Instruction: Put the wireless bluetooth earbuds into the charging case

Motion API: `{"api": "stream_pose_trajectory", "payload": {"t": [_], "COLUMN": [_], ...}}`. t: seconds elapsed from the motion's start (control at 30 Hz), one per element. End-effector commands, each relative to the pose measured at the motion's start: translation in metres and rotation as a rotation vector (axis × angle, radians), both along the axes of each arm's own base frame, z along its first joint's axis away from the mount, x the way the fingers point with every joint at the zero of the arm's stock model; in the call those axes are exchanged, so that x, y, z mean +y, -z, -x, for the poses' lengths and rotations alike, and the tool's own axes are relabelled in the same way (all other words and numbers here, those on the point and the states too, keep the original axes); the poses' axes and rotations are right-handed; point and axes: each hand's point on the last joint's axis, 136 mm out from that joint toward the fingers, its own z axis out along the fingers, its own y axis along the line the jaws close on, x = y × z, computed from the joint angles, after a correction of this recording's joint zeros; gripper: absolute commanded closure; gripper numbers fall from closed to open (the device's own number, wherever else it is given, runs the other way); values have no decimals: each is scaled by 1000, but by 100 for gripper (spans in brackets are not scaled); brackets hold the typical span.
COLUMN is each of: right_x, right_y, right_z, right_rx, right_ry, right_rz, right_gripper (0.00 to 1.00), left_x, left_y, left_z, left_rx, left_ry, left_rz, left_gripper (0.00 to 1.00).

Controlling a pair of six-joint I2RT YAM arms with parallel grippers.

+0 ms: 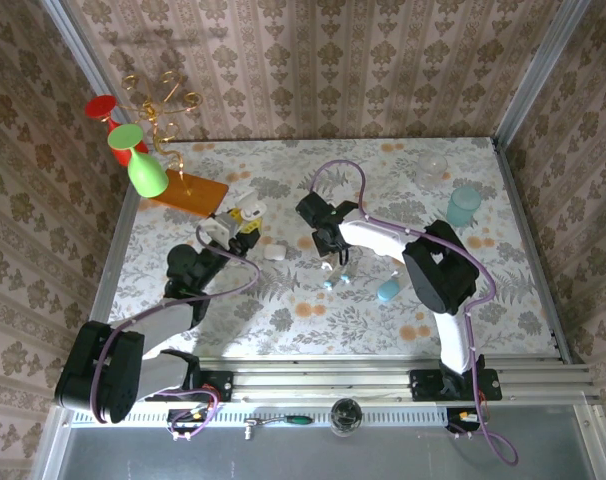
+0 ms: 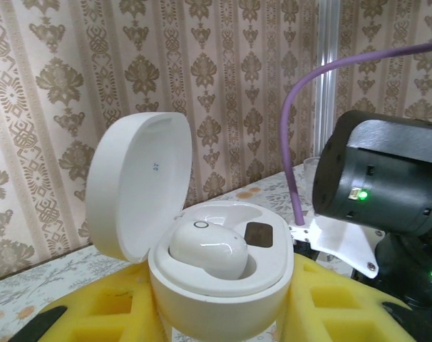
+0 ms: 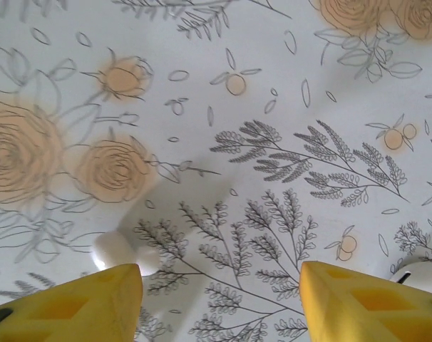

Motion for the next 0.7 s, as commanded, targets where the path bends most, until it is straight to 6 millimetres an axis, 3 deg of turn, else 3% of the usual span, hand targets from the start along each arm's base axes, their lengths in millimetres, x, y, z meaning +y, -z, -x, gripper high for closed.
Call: {"api": "stream_pose_trajectory", "payload": {"t": [0.0, 0.47, 0.67], "right_x": [13, 29, 23], "right_y": [-7, 11, 18], "right_z": [-2, -1, -4], "right_rx": [-18, 40, 48], "right_ry": [-43, -240, -257], "right_rz": [-24, 228, 321], "right_gripper": [38, 51, 57], "left_x": [9, 20, 20], "left_y": [-2, 1, -1], "left_z": [-4, -7, -7], "left_rx": [7, 20, 13], "left_ry": [-27, -51, -53], "left_rz": [38, 58, 56], "left_gripper": [66, 66, 66]}}
